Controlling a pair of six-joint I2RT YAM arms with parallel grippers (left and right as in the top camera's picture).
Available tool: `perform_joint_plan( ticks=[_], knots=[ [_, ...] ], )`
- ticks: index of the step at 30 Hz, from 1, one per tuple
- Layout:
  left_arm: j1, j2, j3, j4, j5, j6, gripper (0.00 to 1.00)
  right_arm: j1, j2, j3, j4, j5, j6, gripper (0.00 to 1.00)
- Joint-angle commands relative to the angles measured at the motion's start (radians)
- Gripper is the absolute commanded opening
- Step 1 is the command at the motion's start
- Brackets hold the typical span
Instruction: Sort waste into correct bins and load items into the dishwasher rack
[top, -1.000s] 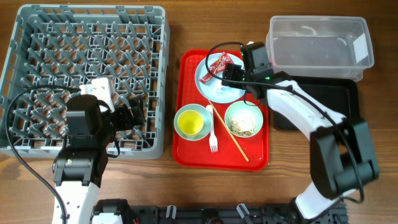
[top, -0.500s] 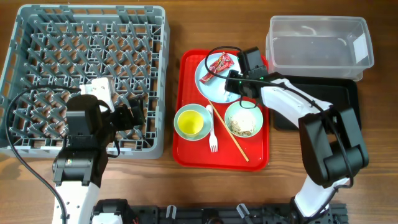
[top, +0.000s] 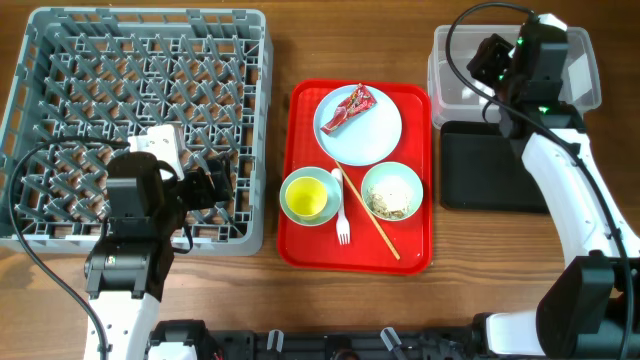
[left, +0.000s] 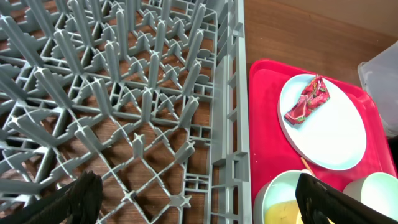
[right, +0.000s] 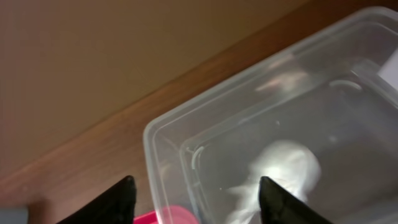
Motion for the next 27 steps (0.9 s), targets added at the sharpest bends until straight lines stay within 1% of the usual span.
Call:
perform_joint_plan(
  ticks=[1, 4, 6, 9, 11, 14, 16, 17, 20, 21, 24, 25, 27],
  knots=[
    [0.003, 0.000, 0.019, 0.003, -0.006, -0.005, 1.00, 0.026, -0.010, 0.078, -0.063, -0.124, -0.093, 0.65],
    [0.003, 0.000, 0.019, 0.003, -0.006, -0.005, 1.00, 0.068, -0.009, 0.235, -0.249, -0.153, -0.124, 0.65],
    [0.003, 0.000, 0.019, 0.003, -0.006, -0.005, 1.00, 0.116, -0.003, 0.355, -0.376, -0.153, -0.146, 0.69],
    [0.003, 0.000, 0.019, 0.003, -0.006, -0.005, 1.00, 0.176, 0.009, 0.467, -0.487, -0.151, -0.138, 0.69],
    [0.003, 0.000, 0.019, 0.003, -0.006, -0.005, 1.00, 0.217, 0.022, 0.505, -0.518, -0.144, -0.119, 0.70],
    [0.003, 0.000, 0.019, 0.003, -0.006, -0.005, 1.00, 0.258, 0.080, 0.589, -0.569, -0.141, -0.104, 0.73],
    [0.003, 0.000, 0.019, 0.003, -0.006, -0.005, 1.00, 0.278, 0.145, 0.683, -0.634, -0.141, -0.105, 0.86],
    [0.003, 0.000, 0.019, 0.003, -0.006, -0.005, 1.00, 0.292, 0.241, 0.820, -0.713, -0.141, -0.118, 0.98],
    [0.003, 0.000, 0.019, 0.003, -0.006, -0.005, 1.00, 0.306, 0.364, 0.982, -0.778, -0.164, -0.134, 1.00],
    [0.003, 0.000, 0.019, 0.003, -0.006, -0.005, 1.00, 0.314, 0.400, 1.011, -0.780, -0.177, -0.138, 1.00],
    [0.003, 0.000, 0.019, 0.003, -0.006, -0.005, 1.00, 0.343, 0.470, 1.018, -0.779, -0.174, -0.138, 1.00],
    [0.003, 0.000, 0.019, 0.002, -0.006, -0.006, 1.00, 0.360, 0.504, 1.018, -0.778, -0.145, -0.128, 1.00],
    [0.003, 0.000, 0.019, 0.002, -0.006, -0.006, 1.00, 0.397, 0.582, 1.016, -0.791, -0.051, -0.043, 1.00]
  ],
)
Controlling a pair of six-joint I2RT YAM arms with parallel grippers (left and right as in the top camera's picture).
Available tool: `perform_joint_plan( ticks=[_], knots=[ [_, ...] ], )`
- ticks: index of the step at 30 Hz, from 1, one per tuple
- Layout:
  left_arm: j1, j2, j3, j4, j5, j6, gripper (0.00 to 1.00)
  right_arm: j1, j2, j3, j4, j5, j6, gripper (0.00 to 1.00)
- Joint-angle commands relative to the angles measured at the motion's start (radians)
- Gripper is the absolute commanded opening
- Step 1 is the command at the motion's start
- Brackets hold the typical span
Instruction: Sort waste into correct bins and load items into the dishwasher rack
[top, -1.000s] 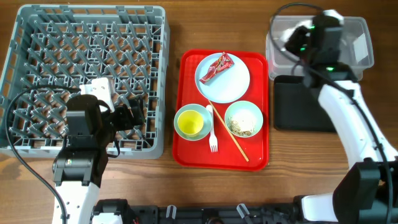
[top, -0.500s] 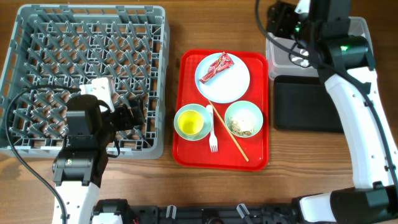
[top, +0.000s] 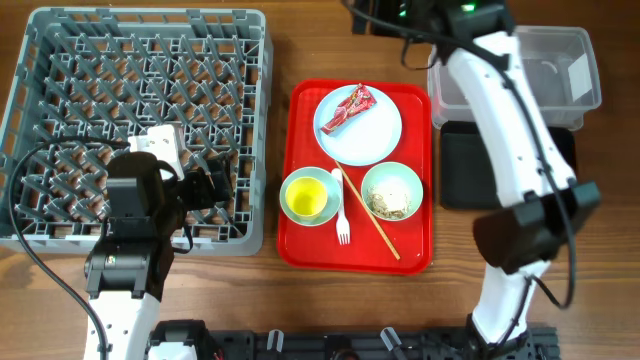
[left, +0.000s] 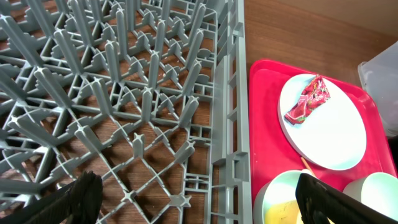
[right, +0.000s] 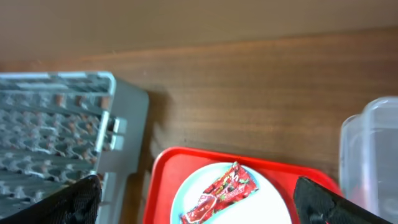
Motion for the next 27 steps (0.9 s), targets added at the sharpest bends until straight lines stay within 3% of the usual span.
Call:
perform_joint_plan(
  ticks=[1, 6, 17, 23, 27],
  knots=[
    [0.003, -0.001, 0.019, 0.000, -0.006, -0.006, 1.00, 0.047, 0.112, 0.023, -0.021, 0.092, 0.090, 1.00],
    [0.003, -0.001, 0.019, -0.008, -0.006, -0.005, 1.00, 0.063, 0.259, 0.021, -0.152, 0.091, 0.272, 0.89],
    [0.003, 0.000, 0.019, -0.008, -0.006, -0.005, 1.00, 0.072, 0.407, -0.026, -0.141, 0.072, 0.319, 0.82],
    [0.003, 0.000, 0.019, -0.009, -0.006, -0.005, 1.00, 0.073, 0.407, -0.066, -0.143, 0.072, 0.318, 0.54],
    [0.003, 0.000, 0.019, -0.009, -0.006, -0.006, 1.00, 0.073, 0.406, -0.066, -0.180, 0.071, 0.316, 0.23]
  ],
)
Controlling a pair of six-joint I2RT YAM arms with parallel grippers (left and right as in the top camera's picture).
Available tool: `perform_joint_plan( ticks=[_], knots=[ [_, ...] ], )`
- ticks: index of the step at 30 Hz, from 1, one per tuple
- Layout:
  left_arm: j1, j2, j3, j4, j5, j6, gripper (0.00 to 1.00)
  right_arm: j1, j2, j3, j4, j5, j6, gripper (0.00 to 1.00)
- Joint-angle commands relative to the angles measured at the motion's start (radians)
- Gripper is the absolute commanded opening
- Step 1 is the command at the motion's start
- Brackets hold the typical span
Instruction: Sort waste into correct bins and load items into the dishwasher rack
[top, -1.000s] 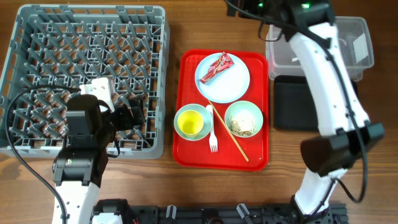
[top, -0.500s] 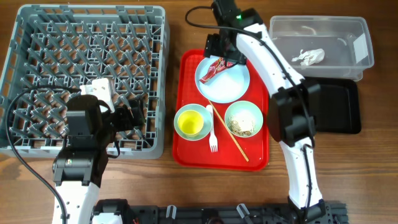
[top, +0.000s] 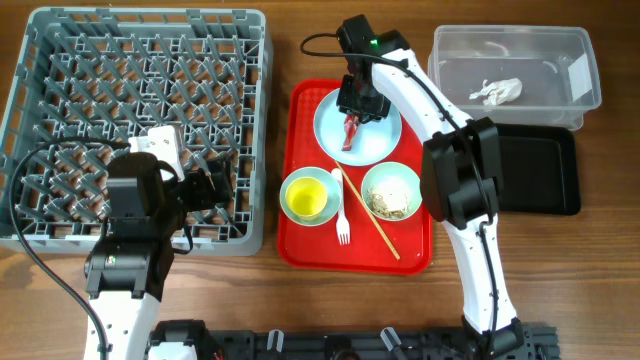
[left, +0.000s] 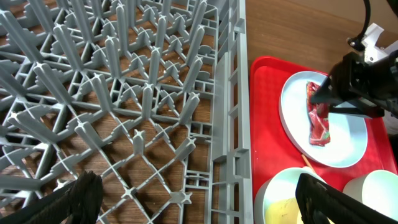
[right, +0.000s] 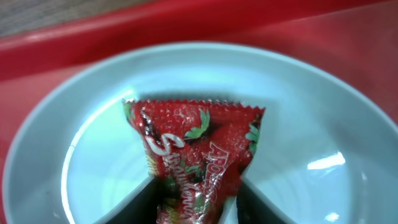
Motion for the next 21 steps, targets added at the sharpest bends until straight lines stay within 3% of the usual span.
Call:
perform_joint_plan(
  ticks=[1, 3, 7, 13, 19, 20, 21],
  knots=[
    [0.003, 0.000, 0.019, 0.002, -0.006, -0.005, 1.00, 0.008, 0.019, -0.008, -0.021, 0.010, 0.002, 0.14],
    [0.003, 0.000, 0.019, 0.002, -0.006, -0.005, 1.00, 0.008, 0.015, -0.007, -0.036, 0.011, 0.000, 0.04],
    [0.003, 0.000, 0.019, 0.002, -0.006, -0.005, 1.00, -0.003, -0.044, -0.007, -0.049, 0.013, -0.064, 0.04],
    [0.003, 0.000, 0.019, 0.002, -0.006, -0.005, 1.00, -0.096, -0.280, -0.007, 0.008, 0.113, -0.133, 0.04],
    [0.003, 0.000, 0.019, 0.002, -0.006, -0.005, 1.00, -0.346, -0.375, -0.008, 0.050, 0.154, -0.129, 0.04],
    [0.003, 0.000, 0.019, 0.002, -0.006, -0.005, 1.00, -0.368, -0.369, -0.008, 0.046, 0.154, -0.129, 0.05],
    [0.003, 0.000, 0.019, 0.002, -0.006, -0.005, 1.00, -0.393, -0.365, -0.008, 0.045, 0.152, -0.130, 0.17]
  ],
)
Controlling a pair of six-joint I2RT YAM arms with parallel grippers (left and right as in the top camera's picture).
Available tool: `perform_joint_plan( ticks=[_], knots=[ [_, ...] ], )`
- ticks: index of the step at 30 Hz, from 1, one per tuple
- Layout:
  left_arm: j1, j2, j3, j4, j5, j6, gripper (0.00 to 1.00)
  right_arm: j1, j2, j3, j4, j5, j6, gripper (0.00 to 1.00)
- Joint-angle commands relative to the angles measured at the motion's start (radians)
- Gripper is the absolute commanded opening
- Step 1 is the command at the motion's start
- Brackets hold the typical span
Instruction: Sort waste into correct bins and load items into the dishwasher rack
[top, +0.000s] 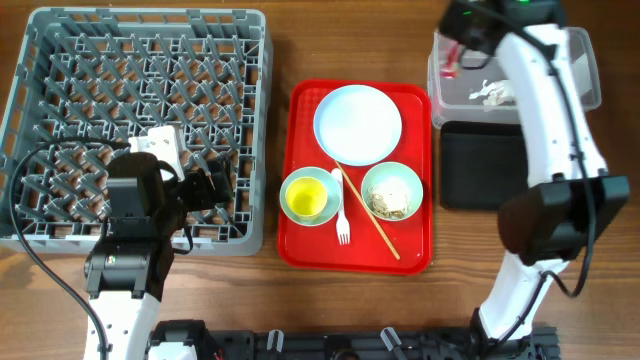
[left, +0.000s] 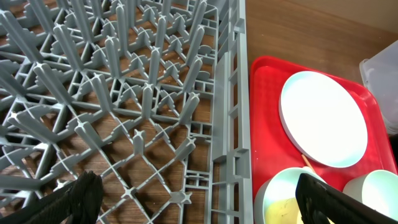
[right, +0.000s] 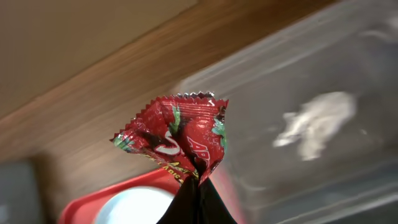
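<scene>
My right gripper (right: 198, 186) is shut on a red strawberry candy wrapper (right: 177, 137), held in the air at the left end of the clear plastic bin (top: 515, 60). In the overhead view the wrapper (top: 452, 55) shows as a red speck at the bin's left rim. A crumpled white tissue (top: 495, 92) lies in the bin. The red tray (top: 300, 240) carries a bare pale-blue plate (top: 357, 124), a cup of yellow liquid (top: 307, 196), a bowl with food scraps (top: 391, 190), a white fork (top: 340, 208) and a chopstick (top: 372, 226). My left gripper (left: 193, 199) hangs open over the grey dish rack (top: 135, 130).
A black bin (top: 490, 165) lies just in front of the clear bin, right of the tray. The rack's upright tines fill the left side of the table. Bare wooden table lies in front of the tray and rack.
My right gripper was on the wrapper lying on the plate; now it holds the wrapper up at the clear bin's left end. The plate is bare. The left arm has not moved.
My right gripper was open over the clear bin with the tissue inside. Then it was above the table behind the tray, the wrapper still on the plate. Then its fingers were around the wrapper on the plate. Now the wrapper hangs pinched at the clear bin.
</scene>
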Motion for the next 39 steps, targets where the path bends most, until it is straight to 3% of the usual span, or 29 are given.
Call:
perform_joint_plan(
  ticks=[1, 2, 3, 5, 9, 16, 22, 28, 32, 39],
  knots=[
    [0.003, 0.000, 0.019, 0.002, -0.006, -0.005, 1.00, -0.087, 0.041, -0.006, -0.007, 0.021, -0.013, 0.33],
    [0.003, 0.000, 0.019, 0.003, -0.006, -0.005, 1.00, -0.103, 0.041, -0.006, -0.003, 0.017, -0.019, 0.51],
    [0.003, 0.000, 0.019, 0.003, -0.006, -0.005, 1.00, -0.116, 0.041, -0.006, 0.004, -0.007, -0.060, 0.58],
    [0.003, 0.000, 0.019, 0.003, -0.006, -0.005, 1.00, -0.124, 0.037, -0.005, 0.008, -0.080, -0.138, 0.68],
    [0.003, 0.000, 0.019, 0.003, -0.006, -0.005, 1.00, -0.120, 0.002, -0.005, -0.021, -0.306, -0.283, 0.77],
    [0.003, -0.001, 0.019, 0.002, -0.006, -0.005, 1.00, -0.121, -0.090, -0.006, -0.296, -0.364, -0.301, 0.77],
    [0.003, 0.000, 0.019, -0.020, -0.006, -0.005, 1.00, -0.120, -0.179, -0.101, -0.381, -0.361, -0.327, 0.74],
    [0.003, -0.001, 0.019, -0.024, -0.006, -0.005, 1.00, -0.109, -0.475, -0.488, -0.179, -0.362, -0.322, 0.74],
    [0.003, 0.000, 0.019, -0.023, -0.006, -0.005, 1.00, -0.002, -0.661, -0.747, 0.012, -0.361, -0.297, 0.76],
    [0.003, 0.000, 0.019, -0.023, -0.006, -0.005, 1.00, 0.314, -0.574, -0.814, 0.083, -0.196, -0.227, 0.77]
  ],
)
